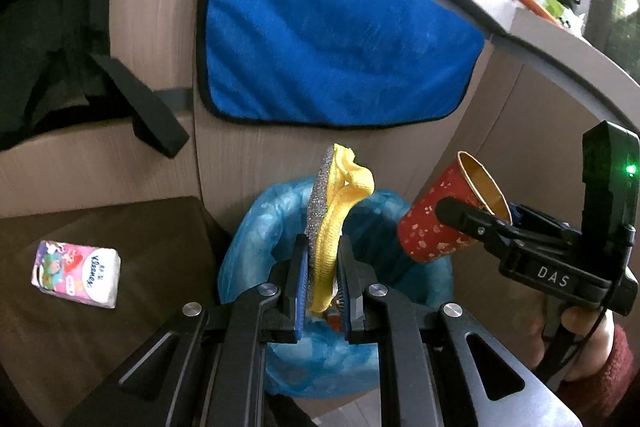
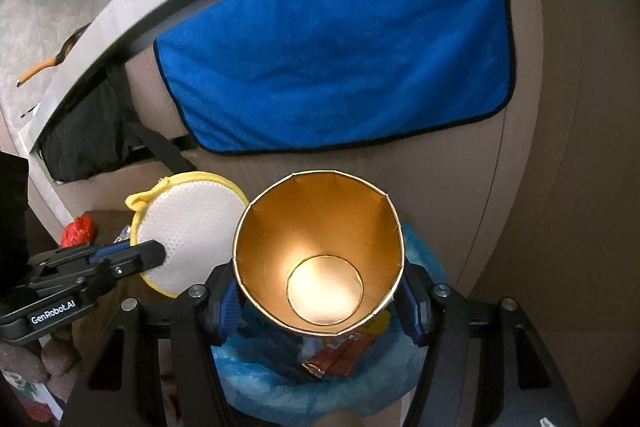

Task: Collect trash
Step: 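Carry the sponge and red cup over the blue bin and open both grippers, then move back to the table and grasp the red plastic bag with the left gripper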

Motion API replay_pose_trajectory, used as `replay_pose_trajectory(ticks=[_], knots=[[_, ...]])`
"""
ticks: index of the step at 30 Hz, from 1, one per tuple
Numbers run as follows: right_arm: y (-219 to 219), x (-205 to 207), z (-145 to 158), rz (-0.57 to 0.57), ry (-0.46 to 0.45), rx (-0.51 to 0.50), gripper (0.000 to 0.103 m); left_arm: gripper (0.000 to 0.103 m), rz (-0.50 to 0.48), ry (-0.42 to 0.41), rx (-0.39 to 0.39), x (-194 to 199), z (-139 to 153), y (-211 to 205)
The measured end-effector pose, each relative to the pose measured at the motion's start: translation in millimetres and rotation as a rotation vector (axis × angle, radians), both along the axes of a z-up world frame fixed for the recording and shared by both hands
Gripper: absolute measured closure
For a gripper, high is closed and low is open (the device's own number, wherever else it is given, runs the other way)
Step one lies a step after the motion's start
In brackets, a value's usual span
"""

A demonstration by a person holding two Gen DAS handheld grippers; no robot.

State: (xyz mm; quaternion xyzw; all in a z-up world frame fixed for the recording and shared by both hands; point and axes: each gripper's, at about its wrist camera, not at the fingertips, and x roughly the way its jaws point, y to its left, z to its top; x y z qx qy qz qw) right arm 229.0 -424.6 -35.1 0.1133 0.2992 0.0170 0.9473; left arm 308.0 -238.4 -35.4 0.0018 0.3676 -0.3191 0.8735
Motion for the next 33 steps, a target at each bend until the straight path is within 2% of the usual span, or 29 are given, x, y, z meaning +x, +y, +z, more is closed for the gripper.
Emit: replay_pose_trajectory(ticks=[13, 18, 20, 22, 24, 27, 33], knots=[[7, 17, -25, 0.014, 0.059, -0.004, 0.043, 0.089, 0.006, 0.067, 0.007, 22, -27, -5], [5, 21, -30, 0.003, 0.071, -0.002, 0.042, 0.089, 0.014, 0.083, -0.013, 26, -31, -3], [5, 22, -31, 0.0, 0.073, 0.006, 0.039, 0.084, 0.012, 0.089, -0.027, 28, -31, -2], [5, 22, -32, -0.008, 0.073, 0.008, 0.036, 0.062, 0.013, 0.094, -0.033, 29, -30, -1], [6, 22, -32, -0.007, 0.074, 0.012, 0.032, 0.054, 0.005, 0.1, -0.05, 30, -28, 1], [8, 20, -30, -0.001, 0.069, 0.021, 0.031, 0.054, 0.015, 0.089, -0.05, 28, -23, 6], [16, 14, -18, -0.009, 0.053, 0.008, 0.03, 0.054, 0.06, -0.001, -0.008, 15, -1, 25]])
